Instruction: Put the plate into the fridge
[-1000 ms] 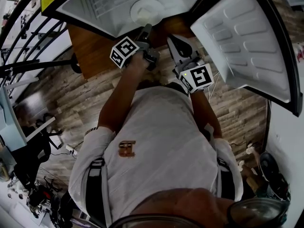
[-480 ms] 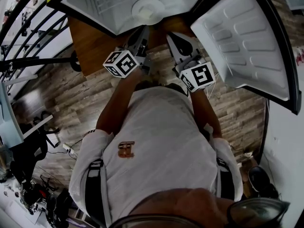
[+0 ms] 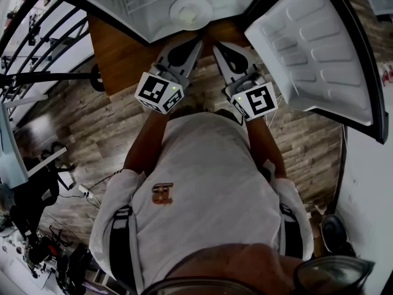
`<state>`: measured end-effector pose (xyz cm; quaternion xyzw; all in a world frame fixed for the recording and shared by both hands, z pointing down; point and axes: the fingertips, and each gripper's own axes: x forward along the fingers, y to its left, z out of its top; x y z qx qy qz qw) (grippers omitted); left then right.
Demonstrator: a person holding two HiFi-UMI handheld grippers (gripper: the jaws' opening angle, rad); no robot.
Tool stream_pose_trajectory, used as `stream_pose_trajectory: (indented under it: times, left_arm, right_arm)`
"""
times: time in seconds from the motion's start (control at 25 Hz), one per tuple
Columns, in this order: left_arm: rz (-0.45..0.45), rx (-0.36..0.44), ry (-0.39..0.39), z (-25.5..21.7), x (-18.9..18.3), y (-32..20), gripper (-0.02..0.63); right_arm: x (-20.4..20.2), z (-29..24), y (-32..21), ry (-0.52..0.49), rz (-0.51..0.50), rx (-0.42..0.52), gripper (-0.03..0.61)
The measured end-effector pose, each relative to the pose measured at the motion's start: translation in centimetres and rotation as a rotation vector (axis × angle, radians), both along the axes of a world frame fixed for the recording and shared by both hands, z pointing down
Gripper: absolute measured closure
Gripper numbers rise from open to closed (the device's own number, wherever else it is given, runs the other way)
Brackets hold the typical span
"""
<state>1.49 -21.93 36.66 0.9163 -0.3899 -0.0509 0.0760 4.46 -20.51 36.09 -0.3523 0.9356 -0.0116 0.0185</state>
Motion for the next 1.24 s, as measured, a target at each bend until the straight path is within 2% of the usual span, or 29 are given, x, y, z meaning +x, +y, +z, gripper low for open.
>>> stream_pose_trajectory:
  times: [0.2, 0.36, 1.0, 1.24]
  left_arm:
    - [-0.013, 0.041, -0.034, -0.8, 0.0, 0.8, 0.595]
    - [-0.011, 0.054, -0.031, -1.2, 0.4, 1.4, 0.595]
    - [-0.004, 0.062, -0.023, -1.3, 0.9, 2.7, 0.595]
    - [-0.007, 0.065, -0.030, -1.0, 1.5, 3.5, 0.595]
  right_arm:
    - [-0.2, -0.2, 0.7, 0.022, -0.014, 0.025, 0.546]
    - [-0.2, -0.6, 0.9, -0.001, -0.016, 0.043, 0.546]
    - [0.1, 0.1, 2.1, 0.022, -0.029, 0.027, 0.546]
    - [0.8, 0.0, 2.8, 0.001, -0.026, 0.047, 0.546]
